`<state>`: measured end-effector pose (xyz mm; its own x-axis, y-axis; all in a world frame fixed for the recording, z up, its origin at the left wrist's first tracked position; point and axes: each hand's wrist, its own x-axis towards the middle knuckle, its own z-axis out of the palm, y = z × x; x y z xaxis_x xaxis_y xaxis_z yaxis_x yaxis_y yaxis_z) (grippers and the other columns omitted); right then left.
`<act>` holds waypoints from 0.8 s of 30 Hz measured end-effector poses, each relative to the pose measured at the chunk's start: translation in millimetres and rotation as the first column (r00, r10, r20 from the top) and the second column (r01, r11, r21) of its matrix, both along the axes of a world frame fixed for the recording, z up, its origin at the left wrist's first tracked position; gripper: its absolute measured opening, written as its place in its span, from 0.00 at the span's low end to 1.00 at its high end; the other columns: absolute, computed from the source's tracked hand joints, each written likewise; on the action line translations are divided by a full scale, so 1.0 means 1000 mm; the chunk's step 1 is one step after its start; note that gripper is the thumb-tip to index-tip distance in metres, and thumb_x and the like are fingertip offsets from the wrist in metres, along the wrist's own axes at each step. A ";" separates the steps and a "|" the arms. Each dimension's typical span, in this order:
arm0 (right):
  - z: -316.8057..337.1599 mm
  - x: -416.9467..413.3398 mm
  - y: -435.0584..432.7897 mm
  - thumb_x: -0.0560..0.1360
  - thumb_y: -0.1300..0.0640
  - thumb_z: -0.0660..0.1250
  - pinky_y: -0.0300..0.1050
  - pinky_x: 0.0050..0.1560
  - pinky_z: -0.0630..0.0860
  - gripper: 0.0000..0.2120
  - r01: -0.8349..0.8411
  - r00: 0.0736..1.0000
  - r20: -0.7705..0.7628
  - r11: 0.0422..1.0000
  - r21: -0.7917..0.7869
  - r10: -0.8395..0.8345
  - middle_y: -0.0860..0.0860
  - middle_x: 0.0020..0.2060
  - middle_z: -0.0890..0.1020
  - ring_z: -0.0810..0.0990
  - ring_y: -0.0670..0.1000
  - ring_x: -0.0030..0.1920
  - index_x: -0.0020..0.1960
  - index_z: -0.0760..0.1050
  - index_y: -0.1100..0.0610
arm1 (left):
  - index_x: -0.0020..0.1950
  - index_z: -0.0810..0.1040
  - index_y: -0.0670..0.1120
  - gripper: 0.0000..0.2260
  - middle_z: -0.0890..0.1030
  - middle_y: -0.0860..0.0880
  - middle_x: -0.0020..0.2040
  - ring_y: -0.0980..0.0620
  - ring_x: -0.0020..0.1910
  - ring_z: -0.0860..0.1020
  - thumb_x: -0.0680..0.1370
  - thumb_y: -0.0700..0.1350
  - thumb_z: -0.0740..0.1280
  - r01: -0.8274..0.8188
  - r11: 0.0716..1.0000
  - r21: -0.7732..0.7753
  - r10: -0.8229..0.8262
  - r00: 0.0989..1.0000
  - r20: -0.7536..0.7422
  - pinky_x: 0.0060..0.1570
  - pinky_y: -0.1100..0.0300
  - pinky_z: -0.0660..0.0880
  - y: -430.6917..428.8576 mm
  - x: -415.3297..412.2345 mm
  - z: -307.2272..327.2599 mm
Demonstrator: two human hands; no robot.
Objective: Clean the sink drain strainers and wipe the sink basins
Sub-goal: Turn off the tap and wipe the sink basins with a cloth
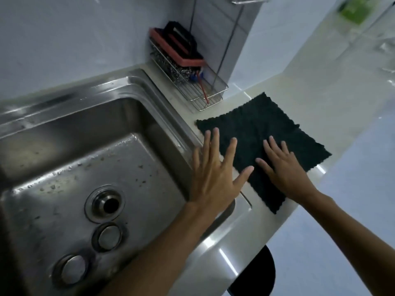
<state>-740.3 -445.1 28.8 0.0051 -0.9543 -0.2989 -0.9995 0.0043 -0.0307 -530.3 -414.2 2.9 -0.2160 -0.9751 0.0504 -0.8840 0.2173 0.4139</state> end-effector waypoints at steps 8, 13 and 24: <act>0.001 0.092 0.071 0.84 0.53 0.59 0.31 0.71 0.65 0.20 -0.342 0.800 0.376 0.870 -0.356 0.468 0.48 0.71 0.74 0.74 0.44 0.69 0.74 0.73 0.59 | 0.84 0.59 0.54 0.35 0.46 0.43 0.86 0.43 0.85 0.45 0.82 0.71 0.47 -0.141 0.990 0.018 0.141 0.990 0.031 0.78 0.40 0.50 0.071 0.071 -0.016; -0.028 0.195 0.046 0.80 0.65 0.66 0.43 0.63 0.77 0.14 -0.492 0.725 0.427 0.840 -0.228 0.541 0.57 0.59 0.84 0.84 0.55 0.56 0.66 0.78 0.63 | 0.82 0.65 0.52 0.36 0.51 0.40 0.85 0.39 0.84 0.50 0.81 0.71 0.48 -0.385 0.923 0.018 0.368 0.892 0.262 0.77 0.35 0.54 0.123 0.215 -0.012; -0.181 0.290 -0.017 0.83 0.35 0.41 0.64 0.74 0.59 0.31 -0.613 0.763 0.001 0.724 0.316 0.646 0.55 0.83 0.51 0.60 0.64 0.79 0.71 0.18 0.35 | 0.84 0.56 0.54 0.40 0.47 0.39 0.85 0.38 0.84 0.46 0.78 0.74 0.50 -0.718 0.696 -0.027 0.690 0.658 0.300 0.75 0.27 0.54 0.199 0.423 -0.035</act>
<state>-450.1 -461.8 -152.6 0.5285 -0.6154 -0.5848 -0.7717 -0.6354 -0.0287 -107.1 -214.8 -32.1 0.5462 -0.8376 0.0091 -0.8319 -0.5411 0.1235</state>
